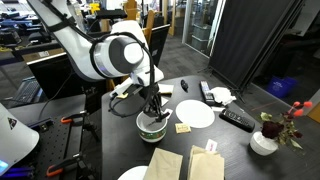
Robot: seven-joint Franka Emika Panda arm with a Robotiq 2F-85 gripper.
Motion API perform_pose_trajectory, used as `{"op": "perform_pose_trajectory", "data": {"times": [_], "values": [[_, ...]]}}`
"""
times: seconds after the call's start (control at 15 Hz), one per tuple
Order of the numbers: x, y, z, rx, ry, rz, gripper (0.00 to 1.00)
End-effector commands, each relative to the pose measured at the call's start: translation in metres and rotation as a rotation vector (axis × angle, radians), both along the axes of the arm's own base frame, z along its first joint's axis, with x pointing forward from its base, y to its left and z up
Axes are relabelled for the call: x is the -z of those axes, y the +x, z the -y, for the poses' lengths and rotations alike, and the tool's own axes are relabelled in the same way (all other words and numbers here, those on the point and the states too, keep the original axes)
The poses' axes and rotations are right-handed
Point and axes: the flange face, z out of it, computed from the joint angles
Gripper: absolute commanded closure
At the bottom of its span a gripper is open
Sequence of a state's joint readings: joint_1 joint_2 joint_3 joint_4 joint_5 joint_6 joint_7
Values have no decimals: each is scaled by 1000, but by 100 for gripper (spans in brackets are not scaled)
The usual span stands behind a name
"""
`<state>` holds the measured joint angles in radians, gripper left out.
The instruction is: Remove the marker from the mug and place it on the table
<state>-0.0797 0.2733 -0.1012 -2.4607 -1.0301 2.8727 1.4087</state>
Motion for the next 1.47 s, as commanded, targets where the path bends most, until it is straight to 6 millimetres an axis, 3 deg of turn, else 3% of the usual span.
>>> {"op": "perform_pose_trajectory", "data": {"times": [0.0,0.33,0.6,1.0,1.4], "values": [[-42,-17,-14,3,-37,89,96],[-94,-34,-35,26,-94,220,96],[-118,-36,-62,-23,-87,252,96],[-125,-37,-121,-289,-63,257,96],[-111,-42,-163,-469,39,176,96]]}}
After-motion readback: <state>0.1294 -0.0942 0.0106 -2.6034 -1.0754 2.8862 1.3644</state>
